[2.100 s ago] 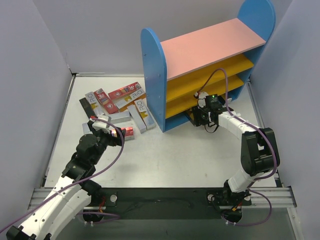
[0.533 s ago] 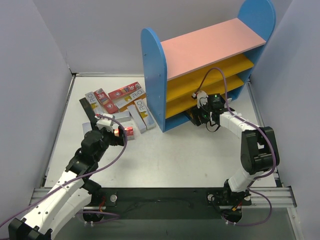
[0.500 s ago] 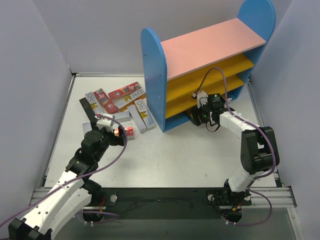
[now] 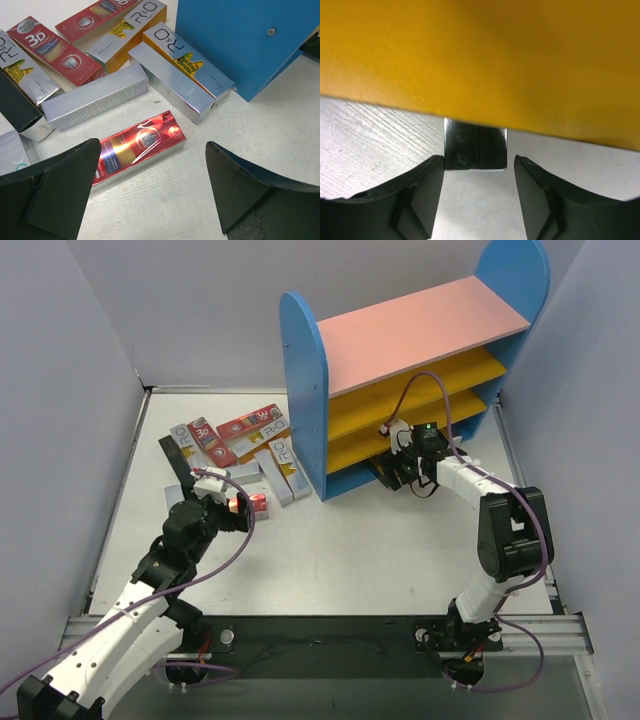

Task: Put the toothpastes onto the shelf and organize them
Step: Move the toothpaste to the shelf.

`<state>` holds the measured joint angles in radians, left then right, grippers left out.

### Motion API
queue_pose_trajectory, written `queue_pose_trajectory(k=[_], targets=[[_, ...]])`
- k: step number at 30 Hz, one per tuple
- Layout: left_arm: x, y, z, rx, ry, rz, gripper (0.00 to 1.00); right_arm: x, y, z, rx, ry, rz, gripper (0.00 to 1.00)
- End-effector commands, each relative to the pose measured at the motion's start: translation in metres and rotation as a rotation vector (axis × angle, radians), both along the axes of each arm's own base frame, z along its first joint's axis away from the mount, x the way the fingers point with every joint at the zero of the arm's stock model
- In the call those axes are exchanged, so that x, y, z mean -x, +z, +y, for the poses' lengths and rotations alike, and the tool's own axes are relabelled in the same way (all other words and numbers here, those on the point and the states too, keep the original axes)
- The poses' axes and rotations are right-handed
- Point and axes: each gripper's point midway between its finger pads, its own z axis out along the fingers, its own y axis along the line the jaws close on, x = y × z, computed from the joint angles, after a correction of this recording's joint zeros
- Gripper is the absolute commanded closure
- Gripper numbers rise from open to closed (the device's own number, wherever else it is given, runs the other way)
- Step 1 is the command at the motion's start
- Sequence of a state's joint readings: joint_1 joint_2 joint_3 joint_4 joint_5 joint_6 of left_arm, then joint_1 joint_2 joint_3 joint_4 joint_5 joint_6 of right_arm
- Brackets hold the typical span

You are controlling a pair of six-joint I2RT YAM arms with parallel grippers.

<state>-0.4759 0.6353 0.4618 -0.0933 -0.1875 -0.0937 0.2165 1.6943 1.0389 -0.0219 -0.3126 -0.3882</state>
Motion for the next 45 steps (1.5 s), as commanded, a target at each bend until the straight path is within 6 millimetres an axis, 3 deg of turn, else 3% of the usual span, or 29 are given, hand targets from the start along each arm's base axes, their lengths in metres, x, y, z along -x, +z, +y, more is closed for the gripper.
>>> queue_pose_trajectory(k=[1, 8, 15, 20, 25, 37, 45], targets=[[-0.005, 0.013, 0.003, 0.011, 0.019, -0.046, 0.03, 0.004, -0.008, 0.007, 0.05, 0.054, 0.049, 0.44], [-0.004, 0.013, 0.003, 0.008, 0.02, -0.045, 0.03, -0.002, -0.007, 0.0, 0.054, 0.013, 0.044, 0.56], [-0.004, 0.013, 0.004, 0.006, 0.026, -0.045, 0.03, -0.019, 0.004, -0.029, 0.017, -0.137, -0.049, 0.69], [-0.005, 0.011, 0.005, 0.002, 0.027, -0.04, 0.03, -0.036, 0.016, -0.05, -0.005, -0.243, -0.119, 0.69], [-0.005, 0.01, 0.004, 0.0, 0.026, -0.035, 0.03, -0.051, 0.024, -0.054, -0.025, -0.275, -0.174, 0.69], [-0.005, 0.01, 0.005, -0.002, 0.029, -0.033, 0.03, -0.072, 0.023, -0.047, -0.063, -0.269, -0.184, 0.61], [-0.005, 0.009, 0.005, -0.004, 0.029, -0.029, 0.03, -0.07, 0.034, -0.046, -0.103, -0.297, -0.201, 0.35]])
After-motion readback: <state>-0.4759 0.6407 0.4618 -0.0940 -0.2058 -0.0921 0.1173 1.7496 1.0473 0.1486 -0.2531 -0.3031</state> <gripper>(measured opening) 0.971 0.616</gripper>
